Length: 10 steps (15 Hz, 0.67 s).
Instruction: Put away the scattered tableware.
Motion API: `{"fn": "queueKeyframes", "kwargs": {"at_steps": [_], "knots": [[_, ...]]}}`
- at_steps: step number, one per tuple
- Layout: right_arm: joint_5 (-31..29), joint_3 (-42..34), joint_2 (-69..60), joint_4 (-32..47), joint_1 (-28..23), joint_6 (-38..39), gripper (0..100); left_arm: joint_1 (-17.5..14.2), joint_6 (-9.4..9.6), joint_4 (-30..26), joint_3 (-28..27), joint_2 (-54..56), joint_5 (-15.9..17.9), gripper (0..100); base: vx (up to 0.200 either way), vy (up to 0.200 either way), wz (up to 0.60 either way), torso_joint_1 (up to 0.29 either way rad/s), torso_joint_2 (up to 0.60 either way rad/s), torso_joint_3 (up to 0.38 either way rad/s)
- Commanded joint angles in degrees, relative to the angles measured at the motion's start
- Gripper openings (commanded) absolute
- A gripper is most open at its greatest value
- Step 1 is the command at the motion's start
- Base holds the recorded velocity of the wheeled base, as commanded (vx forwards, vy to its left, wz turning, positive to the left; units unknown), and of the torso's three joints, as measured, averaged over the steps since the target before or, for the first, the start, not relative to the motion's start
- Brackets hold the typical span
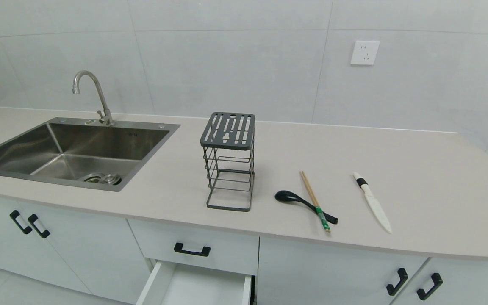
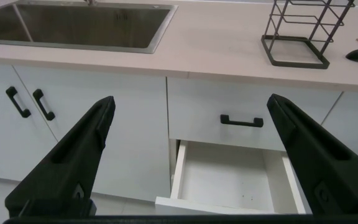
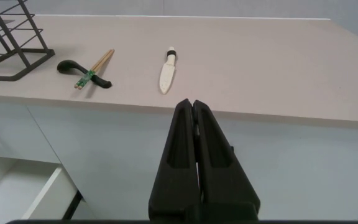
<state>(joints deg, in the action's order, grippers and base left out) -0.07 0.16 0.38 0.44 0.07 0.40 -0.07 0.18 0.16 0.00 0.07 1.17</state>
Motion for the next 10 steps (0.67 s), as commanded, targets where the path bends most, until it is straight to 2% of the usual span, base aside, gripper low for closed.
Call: {"fn": "queueKeyframes", "kwargs": {"at_steps": [1, 10], "knots": [[-0.01, 0.02, 0.06, 0.00, 0.01, -0.05, 0, -0.01, -0.01, 0.02, 0.00, -0.07, -0.03, 100, 0.000, 0.000, 0.00, 0.000, 0.00, 0.000], [-0.01, 0.02, 0.06, 0.00, 0.01, -0.05, 0, -0.01, -0.01, 0.02, 0.00, -0.07, 0.06, 100, 0.000, 0.000, 0.00, 0.000, 0.00, 0.000]]}}
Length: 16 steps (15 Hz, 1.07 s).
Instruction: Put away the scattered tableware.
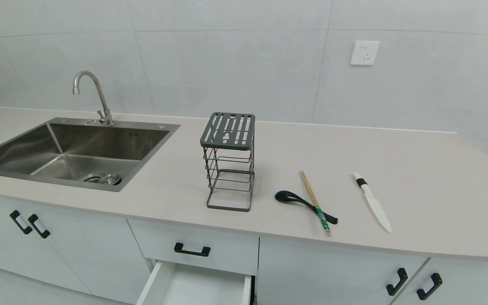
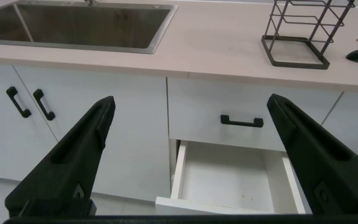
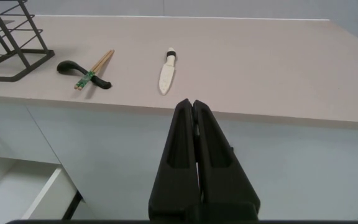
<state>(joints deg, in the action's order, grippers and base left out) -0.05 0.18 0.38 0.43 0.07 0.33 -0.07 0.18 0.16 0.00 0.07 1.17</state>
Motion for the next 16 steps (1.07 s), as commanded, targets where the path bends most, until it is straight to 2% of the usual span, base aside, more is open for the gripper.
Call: {"fn": "queueKeyframes", "kwargs": {"at_steps": [1, 2, 7, 8, 9, 10, 12, 13, 14, 16], "knots": [[0.22, -0.09, 0.06, -0.08, 0.01, 0.11, 0, -0.01, -0.01, 0.02, 0.00, -0.07, -0.03, 100, 0.000, 0.000, 0.00, 0.000, 0.00, 0.000], [0.22, -0.09, 0.06, -0.08, 0.01, 0.11, 100, -0.01, -0.01, 0.02, 0.00, -0.07, -0.03, 100, 0.000, 0.000, 0.00, 0.000, 0.00, 0.000], [-0.13, -0.01, 0.06, -1.04, -0.07, 1.08, 100, -0.01, -0.01, 0.02, 0.00, -0.07, -0.03, 100, 0.000, 0.000, 0.00, 0.000, 0.00, 0.000], [-0.04, 2.81, 0.59, -6.67, -0.51, 2.31, 100, -0.01, -0.01, 0.02, 0.00, -0.07, -0.03, 100, 0.000, 0.000, 0.00, 0.000, 0.00, 0.000], [0.22, 7.11, 3.67, -7.90, -1.04, 2.48, 100, -0.01, -0.01, 0.02, 0.00, -0.07, -0.03, 100, 0.000, 0.000, 0.00, 0.000, 0.00, 0.000], [1.37, 11.33, 7.97, -7.81, -0.34, 2.22, 100, -0.01, -0.01, 0.02, 0.00, -0.07, -0.03, 100, 0.000, 0.000, 0.00, 0.000, 0.00, 0.000], [7.96, 16.96, 16.41, -7.55, 1.60, 2.13, 100, -0.01, -0.01, 0.02, 0.00, -0.07, -0.03, 100, 0.000, 0.000, 0.00, 0.000, 0.00, 0.000], [8.22, 17.04, 16.67, -7.55, 1.60, 2.13, 100, -0.01, -0.01, 0.02, 0.00, -0.07, -0.03, 100, 0.000, 0.000, 0.00, 0.000, 0.00, 0.000], [12.00, 19.94, 24.85, -6.14, 1.60, 2.13, 100, -0.01, -0.01, 0.02, 0.00, -0.07, -0.03, 100, 0.000, 0.000, 0.00, 0.000, 0.00, 0.000], [14.37, 20.47, 30.82, -5.08, 1.68, 2.13, 100, -0.01, -0.01, 0.02, 0.00, -0.07, -0.03, 100, 0.000, 0.000, 0.00, 0.000, 0.00, 0.000]]}}
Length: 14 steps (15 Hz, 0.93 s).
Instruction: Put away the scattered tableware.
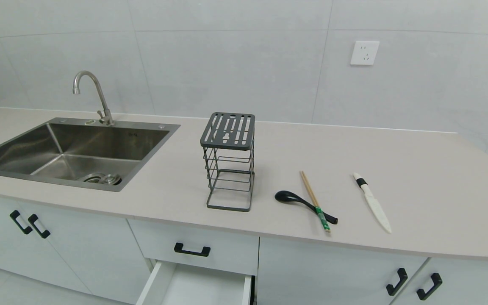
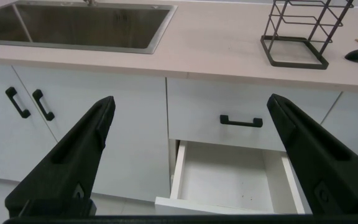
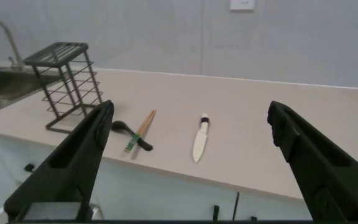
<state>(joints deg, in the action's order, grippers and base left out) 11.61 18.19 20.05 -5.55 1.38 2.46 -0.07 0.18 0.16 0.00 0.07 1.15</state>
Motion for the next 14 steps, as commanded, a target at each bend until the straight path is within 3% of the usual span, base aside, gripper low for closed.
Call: {"fn": "queueKeyframes", "kwargs": {"at_steps": [1, 3, 5, 7, 11, 14], "knots": [[3.69, 3.17, 19.67, 1.15, 0.56, 0.00, 100, -0.01, -0.01, 0.02, 0.00, -0.07, 0.00, 100, 0.000, 0.000, 0.00, 0.000, 0.00, 0.000], [3.60, 5.54, 28.81, 1.06, 1.52, 0.09, 100, -0.01, -0.01, 0.02, 0.00, -0.07, 0.00, 100, 0.000, 0.000, 0.00, 0.000, 0.00, 0.000], [2.63, 9.67, 36.72, 1.15, 5.65, 0.35, 100, -0.01, -0.01, 0.02, 0.00, -0.07, 0.08, 100, 0.000, 0.000, 0.00, 0.000, 0.00, 0.000], [-1.85, 12.75, 44.99, 1.06, 12.07, 2.28, 100, -0.01, -0.01, 0.02, 0.00, -0.07, 0.00, 100, 0.000, 0.000, 0.00, 0.000, 0.00, 0.000], [-9.32, 15.74, 53.77, 1.15, 19.01, 6.33, 100, -0.01, -0.01, 0.02, 0.00, -0.07, 0.08, 100, 0.000, 0.000, 0.00, 0.000, 0.00, 0.000], [-14.24, 16.26, 58.78, 1.15, 24.37, 14.15, 100, -0.01, -0.01, 0.02, 0.00, -0.07, 0.00, 100, 0.000, 0.000, 0.00, 0.000, 0.00, 0.000]]}}
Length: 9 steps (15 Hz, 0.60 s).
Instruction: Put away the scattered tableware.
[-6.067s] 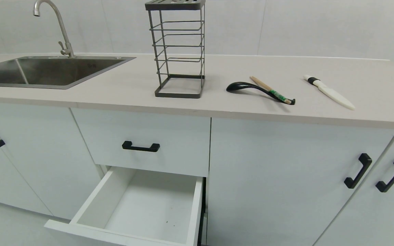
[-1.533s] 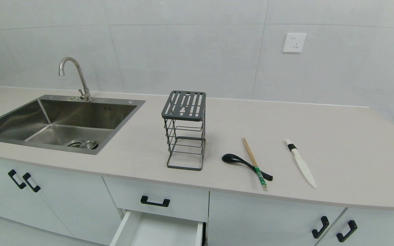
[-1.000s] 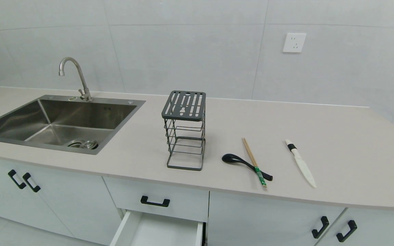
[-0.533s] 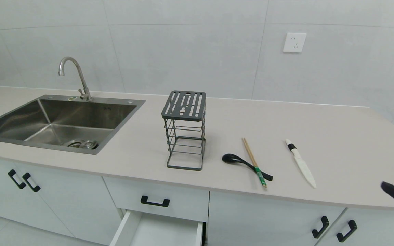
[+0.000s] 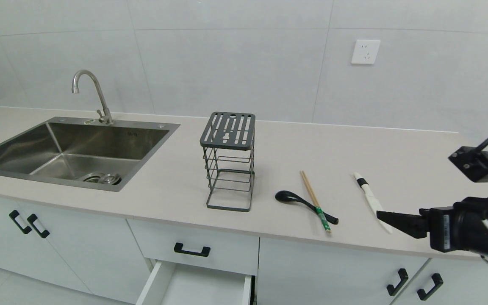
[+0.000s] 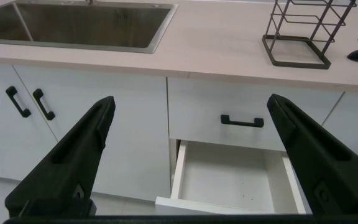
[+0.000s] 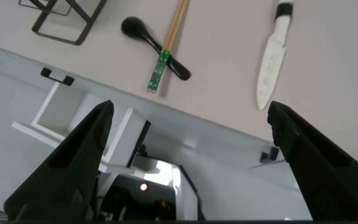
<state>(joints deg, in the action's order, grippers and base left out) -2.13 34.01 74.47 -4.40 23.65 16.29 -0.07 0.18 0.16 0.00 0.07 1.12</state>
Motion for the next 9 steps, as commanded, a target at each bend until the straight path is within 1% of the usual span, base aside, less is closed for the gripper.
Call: {"fn": "queueKeyframes", "kwargs": {"at_steps": [1, 2, 3, 6, 9], "knots": [[-1.38, 0.71, 6.56, -0.08, 3.60, 3.84, 100, -0.01, -0.01, 0.02, 0.00, -0.07, 0.02, 100, 0.000, 0.000, 0.00, 0.000, 0.00, 0.000], [-1.73, 1.50, 8.94, -0.08, 5.00, 6.83, 100, -0.01, -0.01, 0.02, 0.00, -0.07, 0.02, 100, 0.000, 0.000, 0.00, 0.000, 0.00, 0.000], [-1.73, 2.20, 10.61, 0.01, 5.62, 8.23, 100, -0.01, -0.01, 0.02, 0.00, -0.07, 0.11, 100, 0.000, 0.000, 0.00, 0.000, 0.00, 0.000], [-2.79, 5.54, 15.70, 0.01, 7.55, 9.82, 100, -0.01, -0.01, 0.02, 0.00, -0.07, 0.02, 100, 0.000, 0.000, 0.00, 0.000, 0.00, 0.000], [-3.58, 10.37, 22.82, 0.01, 9.31, 14.21, 100, -0.01, -0.01, 0.02, 0.00, -0.07, 0.02, 100, 0.000, 0.000, 0.00, 0.000, 0.00, 0.000]]}}
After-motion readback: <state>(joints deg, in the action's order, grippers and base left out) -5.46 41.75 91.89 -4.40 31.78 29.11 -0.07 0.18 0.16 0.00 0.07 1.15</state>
